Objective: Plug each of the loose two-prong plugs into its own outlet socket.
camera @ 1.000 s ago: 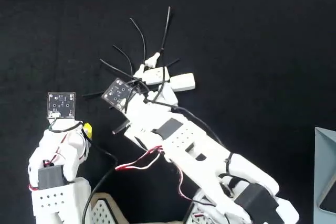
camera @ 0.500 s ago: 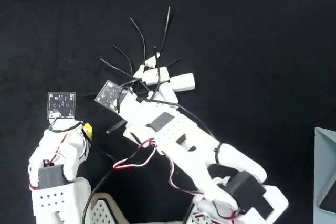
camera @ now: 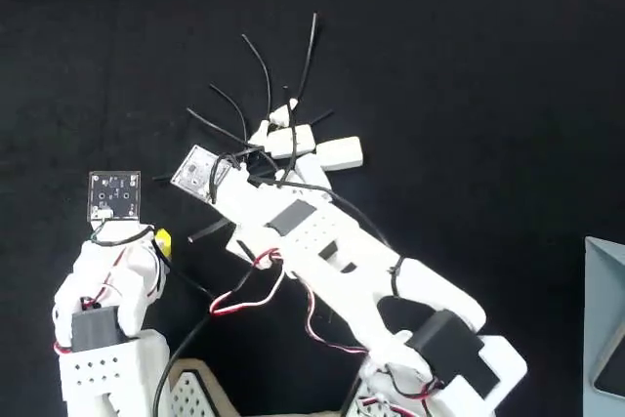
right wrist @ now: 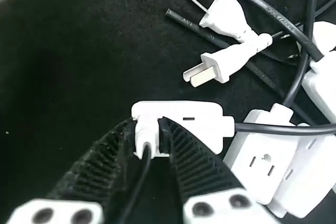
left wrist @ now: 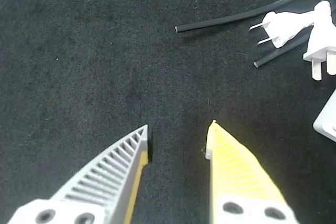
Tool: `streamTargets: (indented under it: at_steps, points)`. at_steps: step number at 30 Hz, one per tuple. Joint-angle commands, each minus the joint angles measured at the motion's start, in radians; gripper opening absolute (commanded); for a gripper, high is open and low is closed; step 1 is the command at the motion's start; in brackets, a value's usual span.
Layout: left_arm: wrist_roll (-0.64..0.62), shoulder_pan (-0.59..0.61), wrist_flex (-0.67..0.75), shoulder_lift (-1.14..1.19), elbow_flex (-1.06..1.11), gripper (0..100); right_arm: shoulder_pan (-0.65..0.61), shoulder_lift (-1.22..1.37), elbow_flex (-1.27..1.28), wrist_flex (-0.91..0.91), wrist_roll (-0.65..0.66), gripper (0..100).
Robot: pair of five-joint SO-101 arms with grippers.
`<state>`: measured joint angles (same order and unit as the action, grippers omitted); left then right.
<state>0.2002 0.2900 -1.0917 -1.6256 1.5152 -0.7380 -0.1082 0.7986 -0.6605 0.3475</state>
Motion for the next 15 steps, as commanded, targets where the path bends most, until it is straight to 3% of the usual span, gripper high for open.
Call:
streamTargets:
  at_steps: [1, 11, 15]
  points:
    - [-0.003, 0.008, 0.02, -0.008, -0.004, 19, 0.012, 0.013, 0.007, -0.035, -0.023, 1.2]
    - [-0.003, 0.008, 0.018, -0.008, -0.002, 19, 0.017, -0.441, -0.111, -0.31, -0.095, 1.2]
    - [-0.003, 0.008, 0.017, -0.008, -0.002, 19, 0.084, -0.513, -0.191, -0.339, -0.091, 1.2]
